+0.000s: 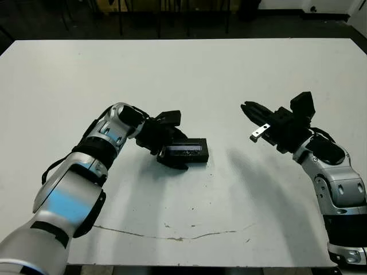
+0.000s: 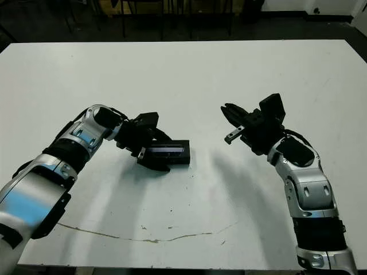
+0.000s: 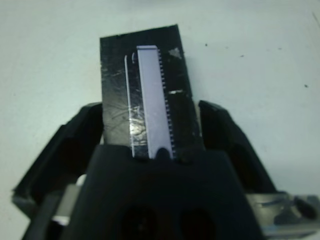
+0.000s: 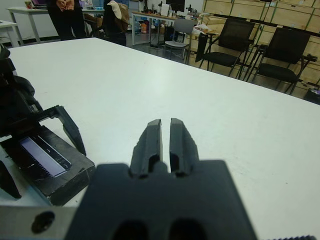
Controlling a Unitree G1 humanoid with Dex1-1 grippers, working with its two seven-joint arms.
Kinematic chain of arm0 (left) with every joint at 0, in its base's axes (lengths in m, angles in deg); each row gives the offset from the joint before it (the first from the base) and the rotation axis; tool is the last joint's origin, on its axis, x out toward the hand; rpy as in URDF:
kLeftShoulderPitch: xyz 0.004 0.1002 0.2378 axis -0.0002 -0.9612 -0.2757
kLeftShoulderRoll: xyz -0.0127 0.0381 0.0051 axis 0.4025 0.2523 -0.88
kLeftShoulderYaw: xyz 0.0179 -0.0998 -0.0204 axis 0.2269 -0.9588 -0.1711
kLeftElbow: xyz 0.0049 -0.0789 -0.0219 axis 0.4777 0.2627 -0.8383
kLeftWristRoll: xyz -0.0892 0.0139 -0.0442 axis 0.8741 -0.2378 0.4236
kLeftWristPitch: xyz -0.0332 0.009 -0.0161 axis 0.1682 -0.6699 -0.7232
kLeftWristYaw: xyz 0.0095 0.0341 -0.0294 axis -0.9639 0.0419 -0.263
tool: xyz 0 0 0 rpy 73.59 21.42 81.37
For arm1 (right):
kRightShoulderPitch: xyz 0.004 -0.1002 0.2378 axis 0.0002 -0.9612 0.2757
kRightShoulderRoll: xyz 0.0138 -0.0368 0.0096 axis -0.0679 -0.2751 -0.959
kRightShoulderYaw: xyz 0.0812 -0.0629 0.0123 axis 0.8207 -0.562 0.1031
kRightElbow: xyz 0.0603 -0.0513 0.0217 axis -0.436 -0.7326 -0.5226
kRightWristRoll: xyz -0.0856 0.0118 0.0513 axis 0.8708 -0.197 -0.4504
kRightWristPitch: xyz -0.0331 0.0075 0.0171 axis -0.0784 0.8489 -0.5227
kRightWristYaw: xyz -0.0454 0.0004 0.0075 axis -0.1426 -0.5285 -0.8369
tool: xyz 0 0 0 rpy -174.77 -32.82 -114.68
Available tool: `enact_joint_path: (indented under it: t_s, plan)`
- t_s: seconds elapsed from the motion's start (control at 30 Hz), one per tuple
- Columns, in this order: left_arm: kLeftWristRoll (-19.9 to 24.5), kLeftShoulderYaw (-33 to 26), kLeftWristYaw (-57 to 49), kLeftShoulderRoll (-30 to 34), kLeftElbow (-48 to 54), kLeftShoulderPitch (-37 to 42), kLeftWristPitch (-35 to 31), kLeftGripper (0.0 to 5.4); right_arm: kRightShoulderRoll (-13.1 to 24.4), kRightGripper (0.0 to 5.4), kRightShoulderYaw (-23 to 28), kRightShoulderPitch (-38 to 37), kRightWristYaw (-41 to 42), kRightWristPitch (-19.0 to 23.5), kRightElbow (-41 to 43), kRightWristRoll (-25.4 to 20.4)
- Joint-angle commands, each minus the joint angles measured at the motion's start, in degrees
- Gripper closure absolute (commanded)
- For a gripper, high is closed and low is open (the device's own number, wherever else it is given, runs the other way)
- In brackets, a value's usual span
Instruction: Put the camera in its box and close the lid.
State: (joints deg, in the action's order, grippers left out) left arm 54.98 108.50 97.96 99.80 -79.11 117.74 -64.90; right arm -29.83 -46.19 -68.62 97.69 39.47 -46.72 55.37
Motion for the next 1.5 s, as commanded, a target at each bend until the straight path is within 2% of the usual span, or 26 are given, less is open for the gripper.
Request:
enact_joint_path:
  t_s: [0.03, 0.1, 0.33, 0.53, 0.77, 0.97, 1.1, 1.2, 1.3, 1.4, 1.5]
  plan:
    - [-2.96, 1.25, -0.63, 1.28, -2.22, -4.73, -1.12, 0.32, 0.56, 5.4, -0.13, -0.79, -0.14, 1.45, 0.26, 0.14]
    - [-2.69, 0.71, -0.87, 2.04, -1.95, -5.44, -0.85, 0.01, 0.52, 5.4, -0.11, -0.84, -0.25, 1.64, 0.37, 0.12]
    - [-0.92, -1.49, -1.14, 5.53, -0.58, -8.61, 5.16, 0.01, 0.6, 5.4, -0.09, -0.91, -0.43, 2.42, 0.8, 0.14]
    - [2.63, -5.11, -0.24, 10.7, 5.54, -12.4, 4.84, 0.01, 0.56, 5.4, -0.12, -0.95, -0.46, 2.51, 0.93, 0.17]
    - [8.52, -10.79, 1.47, 20.25, 21.99, -20.94, -3.29, 0.01, 0.59, 5.4, 0.02, -0.94, -0.15, 2.58, 0.79, -0.04]
    - [11.64, -14.9, 1.04, 28.25, 37.06, -26.91, -11.58, 0.01, 0.49, 5.4, -0.17, -0.86, -0.03, 2.22, 0.48, 0.07]
    - [14.5, -18.91, -3.05, 30.36, 45.43, -28.73, -18.06, 0.01, 0.3, 5.4, -0.36, -0.78, -0.48, 2.38, 0.56, 0.34]
    - [15.86, -24.31, -16.39, 26.43, 54.32, -32.31, -24.3, 0.18, 0.23, 5.4, -0.56, -0.63, -0.44, 1.6, 0.18, 0.69]
    - [17.72, -28.91, -36.59, 13.64, 63.27, -36.4, -28.43, 0.62, -0.18, 5.4, -0.6, -0.61, -0.73, 0.58, -0.14, 1.01]
    - [18.39, -28.21, -47.62, 3.99, 67.95, -38.11, -27.83, 1.2, -0.99, 5.4, -0.49, -1.1, -2.29, -0.01, 0.18, 1.65]
    - [17.86, -25.39, -55.0, -2.79, 71.65, -39.15, -28.14, 1.77, -1.78, 5.4, -0.35, -1.76, -4.07, -0.1, 0.67, 2.13]
